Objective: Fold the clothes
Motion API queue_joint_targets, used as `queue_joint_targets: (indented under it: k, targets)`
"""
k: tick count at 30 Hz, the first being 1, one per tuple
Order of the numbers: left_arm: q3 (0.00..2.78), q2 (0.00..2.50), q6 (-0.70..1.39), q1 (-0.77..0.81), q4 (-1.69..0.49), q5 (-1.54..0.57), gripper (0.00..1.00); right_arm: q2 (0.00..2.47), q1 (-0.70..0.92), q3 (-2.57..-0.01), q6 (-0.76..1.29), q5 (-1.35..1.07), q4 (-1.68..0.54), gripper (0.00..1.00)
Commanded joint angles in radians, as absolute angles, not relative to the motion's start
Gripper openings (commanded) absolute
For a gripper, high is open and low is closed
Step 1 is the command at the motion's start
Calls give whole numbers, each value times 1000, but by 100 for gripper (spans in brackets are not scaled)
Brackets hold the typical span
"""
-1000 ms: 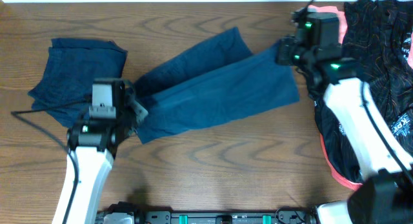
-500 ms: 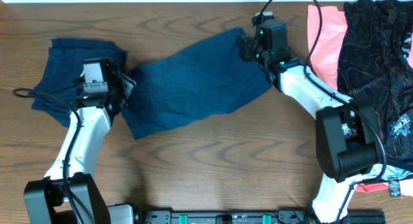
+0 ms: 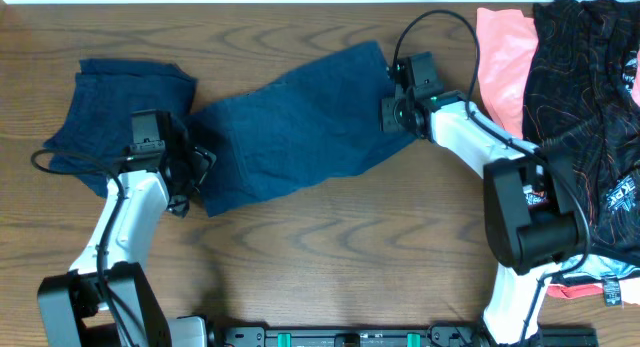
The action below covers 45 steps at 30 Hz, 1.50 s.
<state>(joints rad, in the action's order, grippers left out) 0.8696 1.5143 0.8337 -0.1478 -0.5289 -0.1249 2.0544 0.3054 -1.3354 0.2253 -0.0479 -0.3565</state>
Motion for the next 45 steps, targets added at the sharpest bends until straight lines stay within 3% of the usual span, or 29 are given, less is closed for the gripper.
queue_joint_targets:
  k: [1,6,11,17,30,38,45]
  targets:
    - [859,1556,815,-146,-515,-124,88,2110,312,-1345,208,-35,-398,51]
    - [859,1625,796,-146,-511,-172,91,2115,287,-1345,218,73,-556,43]
    - [859,1670,743,-146,-462,-309,91,2115,245,-1345,369,241,-781,35]
    - [859,1673,684,-138,-319,-488,96,2110,205,-1345,377,236,-837,40]
    - [859,1725,665,-8,-194,-432,98,1993,213,-1348,361,232,-875,45]
    - [862,1731,640,-15,-204,-419,98,1828,213,-1348,311,216,-853,59]
    - [862,1669,583,-66,-231,-417,98,1806,213,-1348,294,171,-860,61]
